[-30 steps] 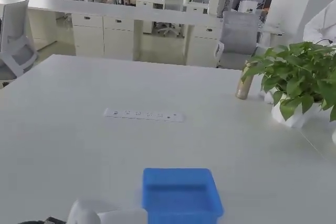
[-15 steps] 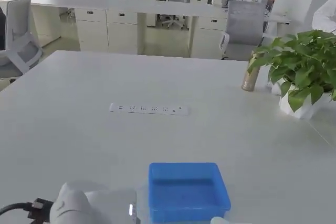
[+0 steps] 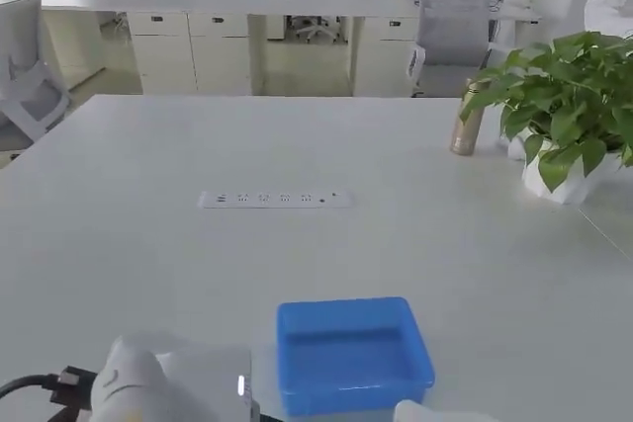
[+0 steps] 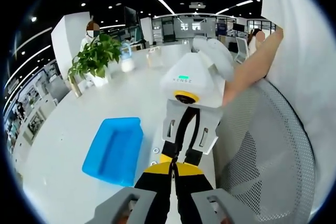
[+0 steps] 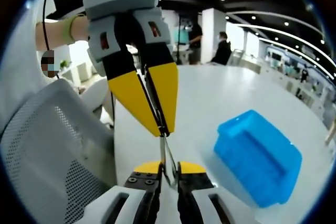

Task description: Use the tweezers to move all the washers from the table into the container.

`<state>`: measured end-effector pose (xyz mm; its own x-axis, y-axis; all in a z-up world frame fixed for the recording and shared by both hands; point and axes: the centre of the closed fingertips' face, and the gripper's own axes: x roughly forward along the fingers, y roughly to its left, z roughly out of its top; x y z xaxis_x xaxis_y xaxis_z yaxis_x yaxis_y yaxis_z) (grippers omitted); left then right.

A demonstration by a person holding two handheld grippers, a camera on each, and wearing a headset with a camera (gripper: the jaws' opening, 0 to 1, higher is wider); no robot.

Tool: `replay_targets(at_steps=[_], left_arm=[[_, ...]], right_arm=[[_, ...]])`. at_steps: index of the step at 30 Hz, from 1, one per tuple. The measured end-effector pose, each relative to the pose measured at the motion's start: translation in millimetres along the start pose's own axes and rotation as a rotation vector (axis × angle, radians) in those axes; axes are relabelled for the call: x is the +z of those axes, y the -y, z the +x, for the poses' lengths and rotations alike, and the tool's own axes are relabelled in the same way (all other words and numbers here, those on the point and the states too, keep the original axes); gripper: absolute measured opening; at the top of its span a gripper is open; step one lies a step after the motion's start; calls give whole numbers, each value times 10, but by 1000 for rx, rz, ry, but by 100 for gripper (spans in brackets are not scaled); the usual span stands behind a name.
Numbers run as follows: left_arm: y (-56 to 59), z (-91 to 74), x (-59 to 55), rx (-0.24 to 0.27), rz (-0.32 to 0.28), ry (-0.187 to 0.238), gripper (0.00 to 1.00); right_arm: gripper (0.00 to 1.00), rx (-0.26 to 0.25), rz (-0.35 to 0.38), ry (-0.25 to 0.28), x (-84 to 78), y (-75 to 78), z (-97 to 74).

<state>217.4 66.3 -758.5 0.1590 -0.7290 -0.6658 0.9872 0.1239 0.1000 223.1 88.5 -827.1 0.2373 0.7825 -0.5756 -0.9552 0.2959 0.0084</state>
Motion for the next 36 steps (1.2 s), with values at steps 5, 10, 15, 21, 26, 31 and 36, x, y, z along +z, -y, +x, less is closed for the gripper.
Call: replay_targets(at_steps=[5, 10, 15, 21, 26, 31, 36], left_arm=[[-17, 14, 10, -20, -11, -2, 0], [-31, 26, 16, -29, -4, -10, 0], [-57, 34, 22, -34, -17, -13, 0], [-32, 46, 34, -61, -9, -19, 0], [-2, 58, 39, -89, 15, -29, 0], [47, 98, -8, -110, 60, -77, 0], [53, 119, 20, -107, 16, -50, 0]], right_arm=[[7, -3, 15, 0, -4, 1, -5], [7, -7, 32, -15, -43, 9, -6], [7, -7, 41, -34, -87, 11, -18], [13, 14, 50, 13, 17, -33, -31], [15, 27, 34, 37, 66, -48, -15], [11, 33, 28, 28, 37, -51, -8], [4, 27, 0, 9, 9, -38, -40]])
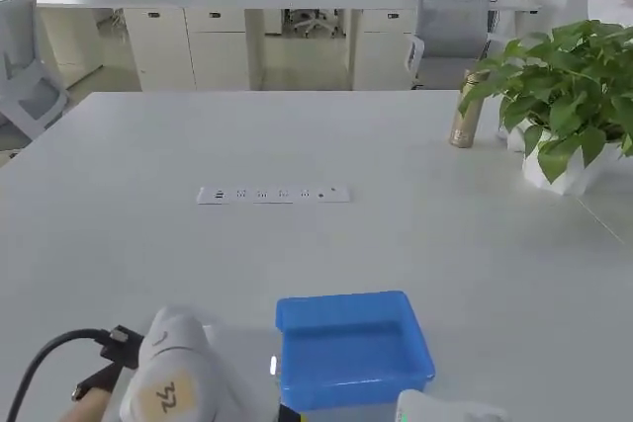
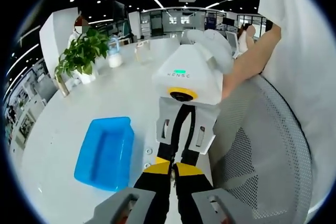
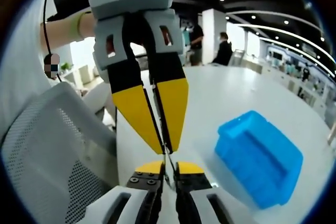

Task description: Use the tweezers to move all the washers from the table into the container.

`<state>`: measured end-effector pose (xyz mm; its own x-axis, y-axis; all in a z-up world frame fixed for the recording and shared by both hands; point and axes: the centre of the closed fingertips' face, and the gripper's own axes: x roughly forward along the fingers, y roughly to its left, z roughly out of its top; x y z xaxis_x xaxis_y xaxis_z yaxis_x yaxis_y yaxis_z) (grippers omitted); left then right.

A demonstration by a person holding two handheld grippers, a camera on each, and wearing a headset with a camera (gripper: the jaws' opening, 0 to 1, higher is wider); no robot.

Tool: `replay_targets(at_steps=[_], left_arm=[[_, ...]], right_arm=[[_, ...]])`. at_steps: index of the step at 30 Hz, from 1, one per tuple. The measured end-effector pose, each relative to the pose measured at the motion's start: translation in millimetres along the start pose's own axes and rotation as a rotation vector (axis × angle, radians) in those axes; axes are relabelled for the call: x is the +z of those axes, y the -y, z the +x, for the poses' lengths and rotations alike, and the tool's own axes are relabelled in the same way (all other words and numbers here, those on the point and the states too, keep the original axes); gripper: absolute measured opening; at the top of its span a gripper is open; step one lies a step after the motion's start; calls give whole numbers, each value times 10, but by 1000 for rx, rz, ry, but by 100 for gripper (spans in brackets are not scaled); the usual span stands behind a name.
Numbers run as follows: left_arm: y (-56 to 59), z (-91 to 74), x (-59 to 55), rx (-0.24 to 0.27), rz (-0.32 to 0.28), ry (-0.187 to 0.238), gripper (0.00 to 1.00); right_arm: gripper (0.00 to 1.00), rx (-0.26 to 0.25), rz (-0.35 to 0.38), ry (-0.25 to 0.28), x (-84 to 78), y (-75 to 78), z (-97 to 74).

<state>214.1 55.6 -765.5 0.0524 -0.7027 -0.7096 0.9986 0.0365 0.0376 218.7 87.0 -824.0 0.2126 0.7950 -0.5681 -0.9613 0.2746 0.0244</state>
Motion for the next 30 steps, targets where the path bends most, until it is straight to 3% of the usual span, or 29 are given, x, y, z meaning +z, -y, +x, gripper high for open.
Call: replay_targets(at_steps=[2, 4, 7, 9, 11, 14, 18, 22, 23, 30], left_arm=[[9, 1, 4, -6, -55, 9, 2], [19, -2, -7, -5, -60, 8, 7], [20, -31, -48, 22, -65, 5, 7], [16, -55, -5, 39, -131, 51, 11], [31, -96, 54, 40, -231, 122, 18], [-9, -192, 106, 99, -314, 218, 27], [-41, -286, 112, 184, -392, 292, 38], [-28, -340, 68, 265, -448, 323, 49], [-37, -363, 54, 305, -451, 332, 52], [-77, -547, 8, 469, -512, 392, 63]], right_arm=[[4, -8, -41, -16, 5, 6, 0], [3, -11, -27, -22, 4, 28, 3], [3, -14, -13, -16, -1, 37, -3], [3, -19, -3, -15, -9, 53, -11], [2, -23, 9, -12, -15, 71, -20], [2, -25, 38, -1, -13, 85, -28], [2, -19, 56, 5, -2, 70, -24], [2, -15, 66, 16, 42, 53, -33], [2, -20, 65, 18, 55, 63, -46], [2, -73, 80, 38, 163, 253, -263]])
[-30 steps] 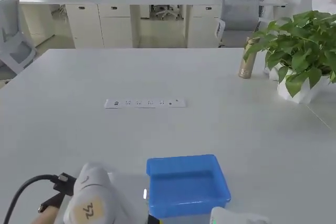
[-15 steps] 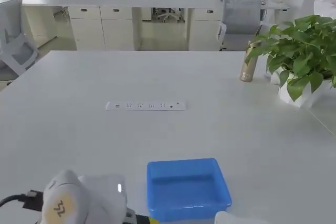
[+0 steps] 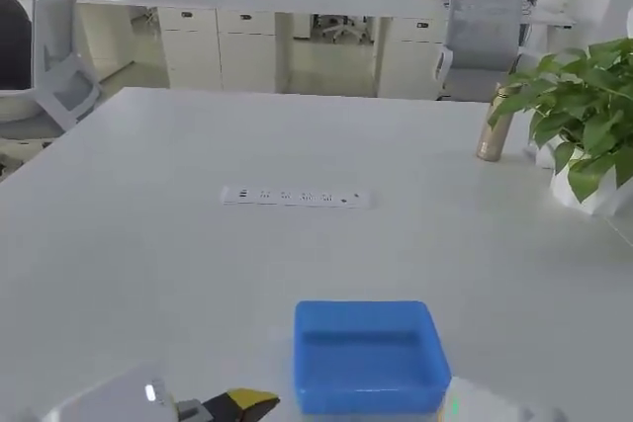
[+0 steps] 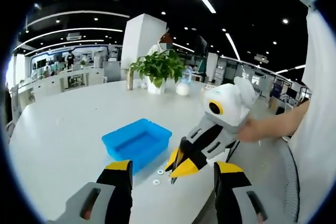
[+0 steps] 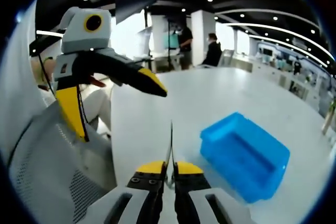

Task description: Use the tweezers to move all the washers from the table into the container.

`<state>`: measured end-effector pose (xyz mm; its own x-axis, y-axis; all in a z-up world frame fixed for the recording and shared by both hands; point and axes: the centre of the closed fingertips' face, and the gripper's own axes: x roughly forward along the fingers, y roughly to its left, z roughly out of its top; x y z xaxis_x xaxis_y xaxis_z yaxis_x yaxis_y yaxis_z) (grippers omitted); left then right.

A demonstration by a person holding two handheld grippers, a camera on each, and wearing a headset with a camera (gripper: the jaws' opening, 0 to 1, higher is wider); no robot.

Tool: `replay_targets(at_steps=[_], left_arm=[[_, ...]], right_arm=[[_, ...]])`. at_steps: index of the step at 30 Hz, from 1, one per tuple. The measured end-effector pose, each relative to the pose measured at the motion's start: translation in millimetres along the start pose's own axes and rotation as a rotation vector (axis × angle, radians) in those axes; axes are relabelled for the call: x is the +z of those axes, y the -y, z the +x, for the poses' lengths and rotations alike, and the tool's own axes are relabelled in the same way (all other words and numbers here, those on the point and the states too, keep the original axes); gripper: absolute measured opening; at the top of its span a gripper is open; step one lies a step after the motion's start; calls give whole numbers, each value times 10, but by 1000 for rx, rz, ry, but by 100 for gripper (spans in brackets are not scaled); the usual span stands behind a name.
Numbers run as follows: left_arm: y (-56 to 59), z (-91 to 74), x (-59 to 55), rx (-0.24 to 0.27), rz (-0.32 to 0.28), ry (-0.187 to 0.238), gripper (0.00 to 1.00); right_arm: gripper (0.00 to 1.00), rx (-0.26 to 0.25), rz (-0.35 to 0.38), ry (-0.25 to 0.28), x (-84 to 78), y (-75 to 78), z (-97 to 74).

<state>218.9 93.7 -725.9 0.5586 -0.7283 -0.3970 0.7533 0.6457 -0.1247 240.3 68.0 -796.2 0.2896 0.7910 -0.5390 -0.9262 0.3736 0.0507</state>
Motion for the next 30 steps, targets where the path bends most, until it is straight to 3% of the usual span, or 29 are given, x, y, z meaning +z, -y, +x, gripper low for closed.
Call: replay_targets(at_steps=[9, 12, 16, 21, 25, 30], left_arm=[[-132, -168, 115, 119, -21, 62, 71], [-152, -245, 156, 151, -55, 96, 72], [-159, -325, 141, 182, -73, 111, 74], [-182, -386, 109, 209, -96, 116, 78], [-190, -417, 109, 222, -118, 128, 80], [-200, -436, 123, 234, -115, 140, 82]], right_arm=[[2, -94, 38, 27, 257, 445, -332], [2, -143, 73, 58, 367, 665, -450], [2, -189, 123, 91, 463, 952, -552], [2, -216, 201, 92, 448, 1266, -544], [2, -218, 215, 69, 390, 1463, -449], [3, -188, 202, 15, 265, 1511, -268]])
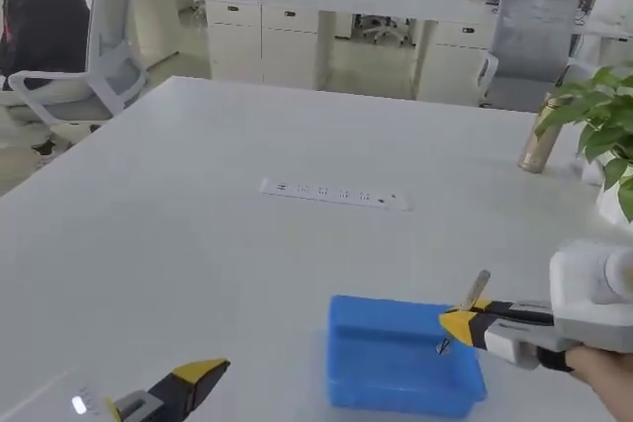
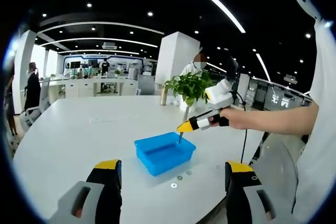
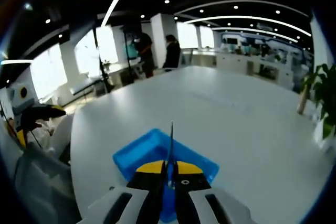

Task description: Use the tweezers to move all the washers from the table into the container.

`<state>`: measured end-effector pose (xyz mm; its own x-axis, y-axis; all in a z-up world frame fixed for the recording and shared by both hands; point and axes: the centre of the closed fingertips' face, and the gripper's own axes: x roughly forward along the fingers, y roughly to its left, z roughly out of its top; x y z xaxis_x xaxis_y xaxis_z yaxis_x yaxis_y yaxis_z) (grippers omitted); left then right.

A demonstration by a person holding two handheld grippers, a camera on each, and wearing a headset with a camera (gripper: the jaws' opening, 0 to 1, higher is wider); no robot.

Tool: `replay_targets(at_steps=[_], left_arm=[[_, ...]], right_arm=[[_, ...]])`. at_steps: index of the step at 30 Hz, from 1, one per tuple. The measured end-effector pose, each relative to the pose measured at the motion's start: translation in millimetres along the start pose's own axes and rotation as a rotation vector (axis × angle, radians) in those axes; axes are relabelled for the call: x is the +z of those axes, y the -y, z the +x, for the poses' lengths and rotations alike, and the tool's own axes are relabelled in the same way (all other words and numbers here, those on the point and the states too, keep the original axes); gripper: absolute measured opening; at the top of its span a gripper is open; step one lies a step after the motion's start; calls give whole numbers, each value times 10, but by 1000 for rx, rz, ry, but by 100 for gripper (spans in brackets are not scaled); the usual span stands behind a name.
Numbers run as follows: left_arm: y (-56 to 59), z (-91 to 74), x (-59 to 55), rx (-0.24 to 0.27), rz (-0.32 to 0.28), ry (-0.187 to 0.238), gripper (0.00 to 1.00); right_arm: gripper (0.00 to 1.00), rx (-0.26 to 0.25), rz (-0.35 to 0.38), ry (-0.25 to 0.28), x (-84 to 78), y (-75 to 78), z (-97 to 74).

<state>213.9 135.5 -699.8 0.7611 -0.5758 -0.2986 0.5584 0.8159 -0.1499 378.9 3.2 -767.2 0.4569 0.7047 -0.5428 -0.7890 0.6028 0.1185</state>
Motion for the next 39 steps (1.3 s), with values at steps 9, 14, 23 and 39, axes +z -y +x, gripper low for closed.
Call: replay_targets(at_steps=[9, 14, 23, 39], left_arm=[[-12, -16, 29, 15, 0, 10, 87], [16, -14, -6, 8, -8, -1, 87], [26, -14, -21, 2, -8, -9, 84], [53, -21, -29, -18, -15, -12, 81]], right_arm=[[3, -15, 6, -46, -225, 93, 179], [3, -19, 22, -46, -276, 90, 197], [3, -29, 16, -47, -291, 51, 197], [3, -43, 1, -47, -304, 104, 216]])
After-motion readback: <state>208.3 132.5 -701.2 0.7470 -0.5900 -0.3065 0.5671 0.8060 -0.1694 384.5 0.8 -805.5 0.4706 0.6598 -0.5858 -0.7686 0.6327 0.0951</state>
